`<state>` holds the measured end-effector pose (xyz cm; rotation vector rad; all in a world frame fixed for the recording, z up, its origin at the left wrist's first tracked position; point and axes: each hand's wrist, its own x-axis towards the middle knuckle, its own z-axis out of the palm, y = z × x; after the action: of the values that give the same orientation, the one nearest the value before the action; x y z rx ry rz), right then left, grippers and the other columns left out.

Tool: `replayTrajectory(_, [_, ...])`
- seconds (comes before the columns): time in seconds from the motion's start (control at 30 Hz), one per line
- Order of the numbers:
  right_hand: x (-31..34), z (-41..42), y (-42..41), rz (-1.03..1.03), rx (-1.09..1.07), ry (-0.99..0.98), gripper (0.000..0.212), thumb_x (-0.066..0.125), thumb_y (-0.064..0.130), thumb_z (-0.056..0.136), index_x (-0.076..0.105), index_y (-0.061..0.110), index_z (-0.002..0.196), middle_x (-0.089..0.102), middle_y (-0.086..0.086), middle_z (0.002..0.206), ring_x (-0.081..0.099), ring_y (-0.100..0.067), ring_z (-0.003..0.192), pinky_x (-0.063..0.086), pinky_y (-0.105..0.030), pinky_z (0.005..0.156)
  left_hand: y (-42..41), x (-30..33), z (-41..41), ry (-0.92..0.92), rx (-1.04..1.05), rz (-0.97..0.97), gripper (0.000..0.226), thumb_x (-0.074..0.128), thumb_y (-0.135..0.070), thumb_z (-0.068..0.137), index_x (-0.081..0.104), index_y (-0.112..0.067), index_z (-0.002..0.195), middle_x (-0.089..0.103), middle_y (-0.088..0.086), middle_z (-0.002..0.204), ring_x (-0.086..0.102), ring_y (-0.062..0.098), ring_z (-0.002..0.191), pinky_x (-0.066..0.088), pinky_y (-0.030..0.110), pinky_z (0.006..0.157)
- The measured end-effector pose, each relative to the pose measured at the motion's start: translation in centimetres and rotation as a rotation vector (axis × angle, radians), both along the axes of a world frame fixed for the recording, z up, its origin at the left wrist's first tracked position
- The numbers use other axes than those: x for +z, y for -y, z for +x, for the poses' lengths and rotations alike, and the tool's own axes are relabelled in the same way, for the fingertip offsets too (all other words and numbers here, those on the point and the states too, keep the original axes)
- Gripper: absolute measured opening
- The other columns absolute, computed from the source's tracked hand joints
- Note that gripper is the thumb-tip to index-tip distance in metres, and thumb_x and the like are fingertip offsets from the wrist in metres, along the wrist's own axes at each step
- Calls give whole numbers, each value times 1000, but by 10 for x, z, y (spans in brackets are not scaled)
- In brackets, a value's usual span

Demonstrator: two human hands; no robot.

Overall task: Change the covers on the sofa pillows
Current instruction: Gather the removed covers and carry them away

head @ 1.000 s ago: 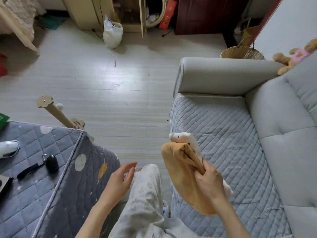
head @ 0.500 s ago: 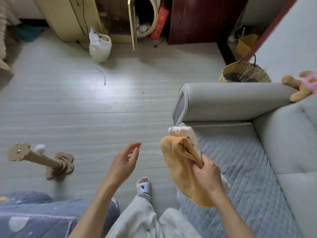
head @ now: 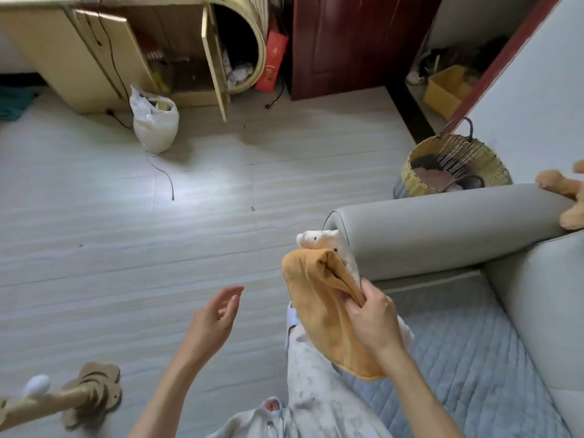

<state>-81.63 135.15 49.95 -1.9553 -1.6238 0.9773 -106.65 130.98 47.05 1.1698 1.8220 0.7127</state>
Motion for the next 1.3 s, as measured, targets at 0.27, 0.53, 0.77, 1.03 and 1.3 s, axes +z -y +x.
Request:
replayTrajectory(0.27, [15,9,-160,45,-49,-8,8,66,21,83,65,15,88,69,-5,83,61,-28,81,33,-27,62,-185,26,2,-20,-70,66,19,48,-15,95,61,-23,106,66,-3,102,60,13,98,41,18,81])
replayTrajectory(0.53, [16,12,-282,56,-148,-12,22,66,35,84,65,16,95,69,-2,87,62,-21,81,48,-32,72,-344,24,12,-6,-241,95,22,49,-15,95,63,-17,112,66,-5,103,61,7,98,41,-1,73])
replayTrajectory(0.77, [-5,-9,-384,6,-347,24,21,63,41,84,61,21,90,68,-1,86,61,-23,82,43,-30,67,-465,-4,-32,-67,-429,13,28,49,-15,95,54,-43,92,63,-19,95,62,7,96,45,14,78])
replayTrajectory(1.03, [-1,-19,-468,-61,-575,-5,26,60,45,85,62,20,94,66,0,85,60,-20,80,46,-32,71,-636,16,-6,-155,-746,89,24,48,-17,95,64,-19,113,63,-15,102,62,9,99,49,28,88])
replayTrajectory(1.3, [-9,23,-512,-98,-810,29,30,57,48,85,63,22,98,67,1,88,60,-19,82,48,-32,73,-729,13,100,-86,-1015,141,25,48,-17,95,64,-18,115,61,-17,106,61,5,97,47,23,87])
